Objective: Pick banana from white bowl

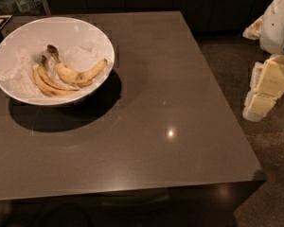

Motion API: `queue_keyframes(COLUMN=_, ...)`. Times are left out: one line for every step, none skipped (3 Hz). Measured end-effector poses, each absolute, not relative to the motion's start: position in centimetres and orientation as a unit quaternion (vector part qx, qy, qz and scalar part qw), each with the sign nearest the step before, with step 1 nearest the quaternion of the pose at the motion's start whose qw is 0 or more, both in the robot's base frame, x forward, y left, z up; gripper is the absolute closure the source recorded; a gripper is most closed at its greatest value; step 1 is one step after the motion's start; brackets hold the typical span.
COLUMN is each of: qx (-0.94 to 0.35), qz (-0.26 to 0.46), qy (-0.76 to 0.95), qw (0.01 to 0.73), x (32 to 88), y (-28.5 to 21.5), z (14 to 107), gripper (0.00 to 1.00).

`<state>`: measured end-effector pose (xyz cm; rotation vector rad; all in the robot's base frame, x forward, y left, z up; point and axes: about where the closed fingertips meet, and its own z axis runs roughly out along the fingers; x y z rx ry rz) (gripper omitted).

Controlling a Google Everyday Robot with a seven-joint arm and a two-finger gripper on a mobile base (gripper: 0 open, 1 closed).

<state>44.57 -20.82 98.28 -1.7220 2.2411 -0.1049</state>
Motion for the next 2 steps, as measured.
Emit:
queue_keyframes(qx=-0.617, qz=-0.026, qy=0.775, qw=0.133, x=46.1, y=-18.8, z=98.4, gripper=0.0)
queue_keyframes(qx=-0.656, qz=-0.01, qy=0.746, qw=0.112, x=47.5, y=-15.7, z=97.8, gripper=0.0)
